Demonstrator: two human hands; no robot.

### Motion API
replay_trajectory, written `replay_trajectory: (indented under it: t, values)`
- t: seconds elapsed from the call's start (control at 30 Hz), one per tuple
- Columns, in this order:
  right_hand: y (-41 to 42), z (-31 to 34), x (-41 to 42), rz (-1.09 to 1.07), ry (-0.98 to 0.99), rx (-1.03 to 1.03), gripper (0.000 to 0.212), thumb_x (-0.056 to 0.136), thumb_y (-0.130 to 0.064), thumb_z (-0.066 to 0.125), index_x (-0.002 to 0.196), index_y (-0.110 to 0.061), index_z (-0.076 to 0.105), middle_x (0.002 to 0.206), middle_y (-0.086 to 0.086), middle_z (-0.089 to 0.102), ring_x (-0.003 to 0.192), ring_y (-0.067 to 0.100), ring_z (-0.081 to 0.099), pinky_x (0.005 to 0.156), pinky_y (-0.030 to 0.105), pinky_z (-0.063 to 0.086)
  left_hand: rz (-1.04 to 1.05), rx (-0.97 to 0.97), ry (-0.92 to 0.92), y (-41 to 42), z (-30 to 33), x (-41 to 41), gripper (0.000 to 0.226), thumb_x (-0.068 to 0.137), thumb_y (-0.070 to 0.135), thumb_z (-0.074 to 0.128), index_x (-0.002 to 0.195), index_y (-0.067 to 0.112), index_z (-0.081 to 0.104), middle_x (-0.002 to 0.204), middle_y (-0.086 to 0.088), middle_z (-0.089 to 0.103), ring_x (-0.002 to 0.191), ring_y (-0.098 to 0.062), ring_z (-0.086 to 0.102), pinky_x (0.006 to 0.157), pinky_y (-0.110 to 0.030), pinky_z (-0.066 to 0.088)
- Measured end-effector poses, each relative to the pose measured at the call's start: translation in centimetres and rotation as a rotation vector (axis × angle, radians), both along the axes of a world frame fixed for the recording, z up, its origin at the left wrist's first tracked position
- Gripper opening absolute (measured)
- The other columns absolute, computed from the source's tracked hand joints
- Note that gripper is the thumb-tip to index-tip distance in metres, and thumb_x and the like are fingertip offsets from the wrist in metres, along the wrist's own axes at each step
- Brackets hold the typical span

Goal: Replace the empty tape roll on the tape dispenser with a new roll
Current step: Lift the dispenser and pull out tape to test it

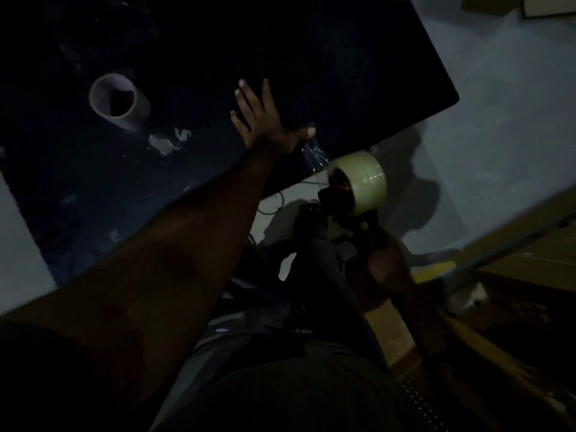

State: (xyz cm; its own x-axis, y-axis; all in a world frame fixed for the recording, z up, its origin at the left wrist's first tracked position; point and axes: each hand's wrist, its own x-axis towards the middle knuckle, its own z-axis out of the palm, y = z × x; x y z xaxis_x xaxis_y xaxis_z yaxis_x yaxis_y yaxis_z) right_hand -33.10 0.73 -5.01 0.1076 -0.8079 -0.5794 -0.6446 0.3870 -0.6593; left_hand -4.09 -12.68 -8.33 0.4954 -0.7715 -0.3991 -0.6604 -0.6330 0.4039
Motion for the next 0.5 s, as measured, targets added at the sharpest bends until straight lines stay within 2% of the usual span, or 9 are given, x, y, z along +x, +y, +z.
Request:
replay_trajectory:
  t: [0.07,0.17,0.23,0.3,0.33,0.43,0.5]
  values:
    - [0.5,-0.5,0.3,0.064,0.015,-0.028,0.055,0.098,-0.077,0.037,0.13,-0.043,0.066,0.126,-0.004,0.075,0.118,0.023,0.07,0.102,0.048,0.055,-0.009,-0.003,0.002,0.0,-0.1,-0.1,0.15,0.06,0.088,0.073,0.167,0.023,-0.01,0.169,-0.024,-0.029,0.159,-0.04,-0.025,0.125,-0.065,-0.01]
    - [0.7,-0.6,0.2,0.13,0.023,-0.08,0.057,0.1,-0.075,0.038,0.14,-0.042,0.06,0.131,-0.002,0.073,0.119,0.024,0.07,0.1,0.04,0.052,-0.009,0.006,-0.007,0.0,0.0,0.0,0.151,0.059,0.089,0.072,0.167,0.023,-0.01,0.169,-0.024,-0.028,0.159,-0.04,-0.024,0.124,-0.065,-0.01]
    - [-0.1,0.0,-0.2,0.055,-0.011,-0.088,0.045,0.104,-0.061,0.046,0.138,-0.038,0.063,0.133,-0.003,0.072,0.119,0.022,0.069,0.105,0.046,0.053,-0.004,0.03,-0.004,-0.3,0.0,0.0,0.151,0.059,0.088,0.073,0.167,0.024,-0.012,0.169,-0.023,-0.03,0.159,-0.039,-0.025,0.125,-0.065,-0.01]
    - [-0.6,0.1,-0.6,-0.005,-0.04,-0.085,0.028,0.108,-0.046,0.049,0.132,-0.04,0.062,0.126,-0.006,0.07,0.114,0.02,0.069,0.105,0.052,0.054,0.0,0.045,-0.003,-0.3,0.1,0.1,0.152,0.059,0.088,0.073,0.166,0.024,-0.012,0.169,-0.022,-0.031,0.159,-0.039,-0.026,0.126,-0.065,-0.01]
    - [-0.6,0.1,-0.4,-0.002,-0.04,-0.092,0.024,0.109,-0.046,0.048,0.128,-0.041,0.062,0.123,-0.006,0.071,0.111,0.02,0.069,0.103,0.053,0.054,-0.001,0.047,-0.007,-0.3,0.0,0.0,0.152,0.058,0.088,0.073,0.166,0.024,-0.012,0.169,-0.022,-0.031,0.159,-0.039,-0.026,0.126,-0.066,-0.009]
    - [0.5,-0.9,0.5,0.055,-0.008,-0.095,0.036,0.105,-0.062,0.044,0.118,-0.038,0.067,0.111,-0.008,0.076,0.1,0.015,0.072,0.09,0.042,0.055,-0.009,0.032,-0.017,-0.2,-0.1,0.0,0.151,0.059,0.088,0.072,0.167,0.023,-0.011,0.17,-0.023,-0.029,0.159,-0.04,-0.024,0.125,-0.065,-0.009]
    - [0.7,-1.1,0.7,0.141,-0.005,-0.109,0.031,0.109,-0.05,0.043,0.119,-0.032,0.066,0.106,-0.004,0.074,0.093,0.013,0.069,0.084,0.034,0.049,-0.009,0.022,-0.017,-0.1,-0.1,-0.1,0.15,0.059,0.089,0.072,0.167,0.023,-0.01,0.17,-0.023,-0.028,0.159,-0.04,-0.023,0.124,-0.065,-0.009]
